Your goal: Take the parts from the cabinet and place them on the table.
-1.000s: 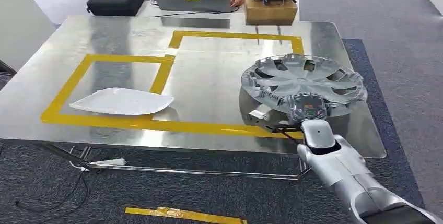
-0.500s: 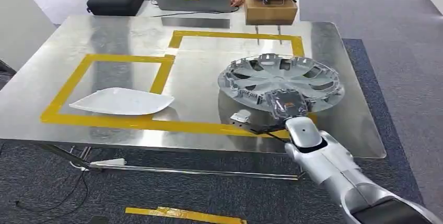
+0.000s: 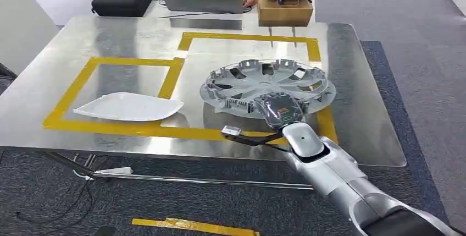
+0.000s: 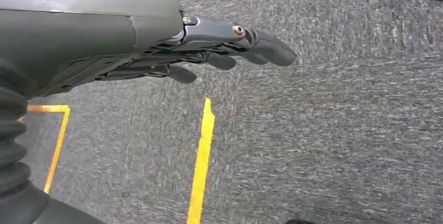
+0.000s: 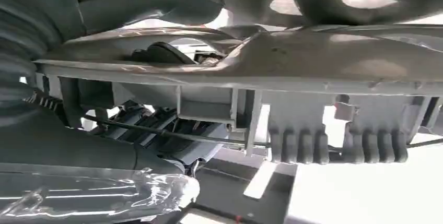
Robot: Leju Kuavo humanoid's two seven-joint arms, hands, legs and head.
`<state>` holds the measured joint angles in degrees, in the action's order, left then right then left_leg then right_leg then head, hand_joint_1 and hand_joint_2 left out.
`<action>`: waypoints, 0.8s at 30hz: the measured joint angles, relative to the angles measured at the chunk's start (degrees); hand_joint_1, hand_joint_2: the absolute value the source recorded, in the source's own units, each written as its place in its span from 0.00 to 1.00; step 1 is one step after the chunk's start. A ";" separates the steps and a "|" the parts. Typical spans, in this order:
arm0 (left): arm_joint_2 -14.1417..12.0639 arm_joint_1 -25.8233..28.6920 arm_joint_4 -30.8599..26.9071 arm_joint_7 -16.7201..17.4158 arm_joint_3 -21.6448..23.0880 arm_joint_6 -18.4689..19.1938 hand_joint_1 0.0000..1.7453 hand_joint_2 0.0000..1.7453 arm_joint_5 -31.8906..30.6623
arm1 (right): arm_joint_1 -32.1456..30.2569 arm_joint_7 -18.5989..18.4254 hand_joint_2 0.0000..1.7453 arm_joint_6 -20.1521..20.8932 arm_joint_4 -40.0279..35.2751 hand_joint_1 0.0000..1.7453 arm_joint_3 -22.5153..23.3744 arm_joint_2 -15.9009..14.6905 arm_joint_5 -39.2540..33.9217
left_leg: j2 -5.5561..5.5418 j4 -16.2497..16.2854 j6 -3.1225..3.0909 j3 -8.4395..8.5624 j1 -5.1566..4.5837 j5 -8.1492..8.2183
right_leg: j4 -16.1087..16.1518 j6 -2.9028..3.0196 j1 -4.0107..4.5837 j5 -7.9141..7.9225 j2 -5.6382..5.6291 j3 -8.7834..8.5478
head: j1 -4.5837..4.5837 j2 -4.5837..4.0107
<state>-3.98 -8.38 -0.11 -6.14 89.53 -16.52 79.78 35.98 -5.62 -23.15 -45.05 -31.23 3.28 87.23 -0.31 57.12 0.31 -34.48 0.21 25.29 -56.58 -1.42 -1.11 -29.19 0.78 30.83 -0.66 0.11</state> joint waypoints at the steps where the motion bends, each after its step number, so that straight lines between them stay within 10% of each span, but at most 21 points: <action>1: 0.00 0.00 0.00 0.07 0.00 -0.07 0.00 1.00 -0.07 | 0.01 0.06 1.00 -0.02 -0.11 1.00 -0.24 0.02 0.00 | 0.00 0.00 0.00 0.00 0.00 0.00 | 0.00 0.00 0.00 0.00 0.00 0.00 | -0.02 0.00; 9: 0.13 -0.29 0.00 1.62 0.00 -1.79 0.00 1.00 -1.62 | 0.11 -0.85 1.00 0.70 -0.55 1.00 -1.82 0.02 -0.39 | 0.00 0.00 0.00 0.00 0.00 0.00 | 0.00 0.00 0.00 0.00 -0.01 0.02 | -0.02 0.00; 10: 0.13 -0.32 0.00 1.73 0.00 -1.77 0.00 1.00 -1.73 | 0.17 -1.11 1.00 0.85 -0.50 0.00 -1.90 -0.02 -0.59 | 0.00 0.00 0.00 0.00 0.00 0.00 | 0.00 0.00 0.00 0.00 -0.01 0.03 | 0.00 0.00; 14: 0.11 -0.36 0.00 2.64 0.00 -1.62 0.00 1.00 -2.43 | 0.59 -1.84 1.00 0.87 -0.06 0.00 -2.08 -0.33 -0.87 | 0.00 0.00 0.00 0.00 0.00 0.00 | 0.00 0.00 0.00 0.00 -0.01 0.04 | 0.00 0.00; 15: 0.11 -0.34 0.00 2.67 0.00 -1.57 0.00 0.00 -2.49 | 0.71 -1.99 1.00 0.92 0.13 0.00 -2.08 -0.48 -0.96 | 0.00 0.00 0.00 0.00 0.00 0.00 | 0.00 0.00 0.00 0.00 -0.01 0.04 | 0.00 0.00; 16: 0.07 -0.34 0.00 2.64 0.00 -1.53 0.00 0.00 -2.60 | 0.80 -2.19 1.00 1.14 0.24 0.00 -2.06 -0.59 -1.03 | 0.01 0.00 0.00 0.01 0.00 0.00 | 0.00 0.00 0.00 0.00 -0.02 0.04 | -0.02 0.00; 17: 0.05 -0.35 0.00 2.49 0.00 -1.51 0.00 0.00 -2.71 | 0.86 -2.29 0.00 1.42 0.35 0.00 -2.01 -0.72 -1.05 | 0.01 0.00 0.00 0.00 0.00 0.00 | 0.00 0.00 0.00 0.00 -0.02 0.04 | 0.00 0.00; 24: -0.04 -0.40 0.00 2.64 0.00 -1.14 0.00 0.00 -2.91 | 0.87 -3.10 0.00 3.17 0.55 0.00 -1.49 -1.47 -1.55 | 0.01 0.00 0.00 0.00 0.00 0.00 | 0.00 0.00 -0.01 0.00 -0.02 0.04 | 0.00 0.00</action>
<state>-4.02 -8.78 -0.11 -3.50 89.53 -17.66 76.87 36.85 -8.72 -19.98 -44.50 -32.72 1.81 85.68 -0.31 57.12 0.31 -34.48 0.20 25.29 -56.58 -1.42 -1.12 -29.19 0.76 30.87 -0.66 0.11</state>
